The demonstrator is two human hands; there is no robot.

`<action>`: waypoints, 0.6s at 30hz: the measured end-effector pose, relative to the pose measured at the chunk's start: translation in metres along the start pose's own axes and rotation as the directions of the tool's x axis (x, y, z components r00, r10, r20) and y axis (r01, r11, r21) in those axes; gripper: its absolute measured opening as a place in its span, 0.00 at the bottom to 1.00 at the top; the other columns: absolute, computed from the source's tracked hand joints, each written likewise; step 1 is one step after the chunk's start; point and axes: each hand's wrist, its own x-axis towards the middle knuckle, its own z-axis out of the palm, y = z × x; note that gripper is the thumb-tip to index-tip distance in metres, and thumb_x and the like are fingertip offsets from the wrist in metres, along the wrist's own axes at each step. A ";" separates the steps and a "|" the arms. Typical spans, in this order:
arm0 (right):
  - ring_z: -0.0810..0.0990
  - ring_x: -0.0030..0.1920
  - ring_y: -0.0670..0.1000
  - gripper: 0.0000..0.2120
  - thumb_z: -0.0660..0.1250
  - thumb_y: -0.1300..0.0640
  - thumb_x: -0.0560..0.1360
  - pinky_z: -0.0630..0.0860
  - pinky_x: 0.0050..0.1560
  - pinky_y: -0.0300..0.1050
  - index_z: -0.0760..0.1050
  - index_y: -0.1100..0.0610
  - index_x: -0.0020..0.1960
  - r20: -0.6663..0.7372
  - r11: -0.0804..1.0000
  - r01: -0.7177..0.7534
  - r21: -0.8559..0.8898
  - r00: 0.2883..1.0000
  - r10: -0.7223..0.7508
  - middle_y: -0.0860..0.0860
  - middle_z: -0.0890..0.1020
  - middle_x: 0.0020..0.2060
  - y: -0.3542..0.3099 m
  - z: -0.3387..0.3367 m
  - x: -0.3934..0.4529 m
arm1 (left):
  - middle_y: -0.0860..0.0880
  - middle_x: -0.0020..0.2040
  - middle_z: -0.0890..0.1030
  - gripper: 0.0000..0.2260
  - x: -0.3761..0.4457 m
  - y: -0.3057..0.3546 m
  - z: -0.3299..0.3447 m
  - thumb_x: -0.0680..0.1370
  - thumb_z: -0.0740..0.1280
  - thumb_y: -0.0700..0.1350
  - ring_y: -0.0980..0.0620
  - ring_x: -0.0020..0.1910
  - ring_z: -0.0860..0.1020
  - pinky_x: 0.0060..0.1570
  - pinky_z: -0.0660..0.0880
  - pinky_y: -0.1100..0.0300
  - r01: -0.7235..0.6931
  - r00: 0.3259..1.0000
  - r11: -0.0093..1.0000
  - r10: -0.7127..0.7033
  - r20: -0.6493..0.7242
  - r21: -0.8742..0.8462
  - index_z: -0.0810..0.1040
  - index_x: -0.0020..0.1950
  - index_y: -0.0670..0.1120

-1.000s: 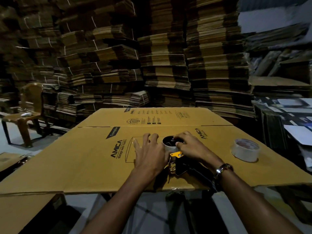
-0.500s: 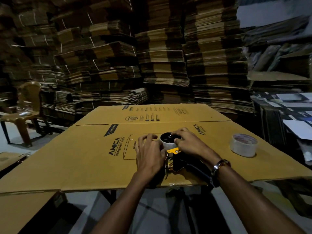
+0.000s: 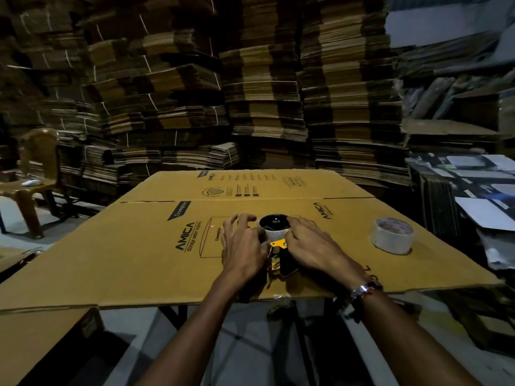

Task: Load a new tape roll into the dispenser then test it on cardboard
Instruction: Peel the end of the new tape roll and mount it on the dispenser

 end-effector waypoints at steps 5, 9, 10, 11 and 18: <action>0.76 0.58 0.56 0.17 0.48 0.46 0.81 0.74 0.59 0.61 0.69 0.52 0.62 -0.022 1.000 -0.020 -0.019 1.000 0.020 0.50 0.74 0.60 -0.003 0.000 -0.003 | 0.49 0.79 0.60 0.04 0.000 -0.005 0.000 0.78 0.70 0.45 0.43 0.78 0.49 0.75 0.56 0.39 -0.034 0.999 0.998 0.035 0.008 -0.058 0.83 0.50 0.46; 0.76 0.59 0.59 0.19 0.49 0.47 0.82 0.75 0.58 0.62 0.63 0.50 0.70 -0.067 0.999 -0.027 -0.032 0.997 0.025 0.54 0.74 0.63 -0.009 0.003 -0.007 | 0.50 0.81 0.54 0.05 -0.002 -0.009 -0.001 0.78 0.70 0.45 0.45 0.79 0.46 0.74 0.56 0.37 -0.090 0.996 0.992 0.091 0.003 -0.090 0.84 0.52 0.47; 0.76 0.58 0.60 0.19 0.49 0.47 0.82 0.75 0.57 0.60 0.62 0.50 0.71 -0.069 0.998 -0.037 -0.041 0.997 0.034 0.55 0.74 0.63 -0.010 0.003 -0.008 | 0.50 0.81 0.53 0.05 -0.003 -0.010 -0.002 0.78 0.70 0.46 0.46 0.79 0.45 0.74 0.56 0.36 -0.105 0.994 0.991 0.106 0.000 -0.087 0.84 0.51 0.48; 0.76 0.57 0.60 0.18 0.50 0.48 0.83 0.75 0.55 0.58 0.62 0.50 0.71 -0.071 0.998 -0.047 -0.051 0.997 0.043 0.56 0.74 0.62 -0.011 0.003 -0.008 | 0.51 0.82 0.53 0.04 -0.005 -0.010 -0.002 0.78 0.70 0.46 0.46 0.79 0.45 0.74 0.56 0.35 -0.121 0.993 0.989 0.121 -0.009 -0.081 0.84 0.50 0.48; 0.77 0.56 0.62 0.19 0.50 0.48 0.84 0.70 0.48 0.53 0.62 0.53 0.72 -0.106 0.996 -0.049 -0.077 0.994 0.040 0.58 0.73 0.65 -0.010 0.005 -0.011 | 0.50 0.82 0.54 0.04 -0.029 -0.015 -0.004 0.77 0.71 0.48 0.47 0.80 0.45 0.73 0.52 0.31 -0.217 0.973 0.973 0.208 -0.104 -0.079 0.82 0.44 0.50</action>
